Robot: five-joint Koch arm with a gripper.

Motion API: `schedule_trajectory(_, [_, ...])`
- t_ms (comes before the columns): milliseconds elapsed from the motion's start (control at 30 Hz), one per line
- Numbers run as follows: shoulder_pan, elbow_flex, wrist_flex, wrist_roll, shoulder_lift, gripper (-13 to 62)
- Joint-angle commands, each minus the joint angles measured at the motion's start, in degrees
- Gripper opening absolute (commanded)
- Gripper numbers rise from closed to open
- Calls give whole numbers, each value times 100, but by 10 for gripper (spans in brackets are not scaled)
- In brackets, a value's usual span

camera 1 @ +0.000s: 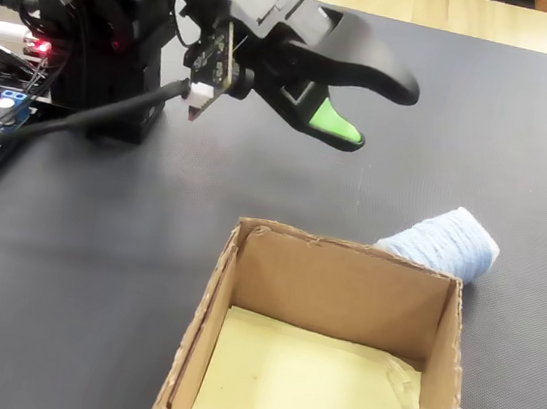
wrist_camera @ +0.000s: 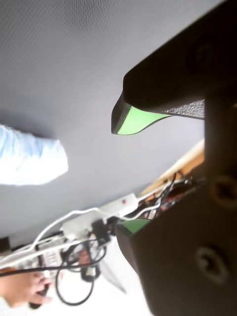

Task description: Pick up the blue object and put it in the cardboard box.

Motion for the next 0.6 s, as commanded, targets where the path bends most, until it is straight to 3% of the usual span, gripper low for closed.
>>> schedule_trajectory(0, [88,-659,79,-141,-193,336])
schedule_trajectory(233, [527,-2654,1837,-211,-1661,335])
schedule_trajectory(567, [1107,-3577,2777,-659,-2918,330])
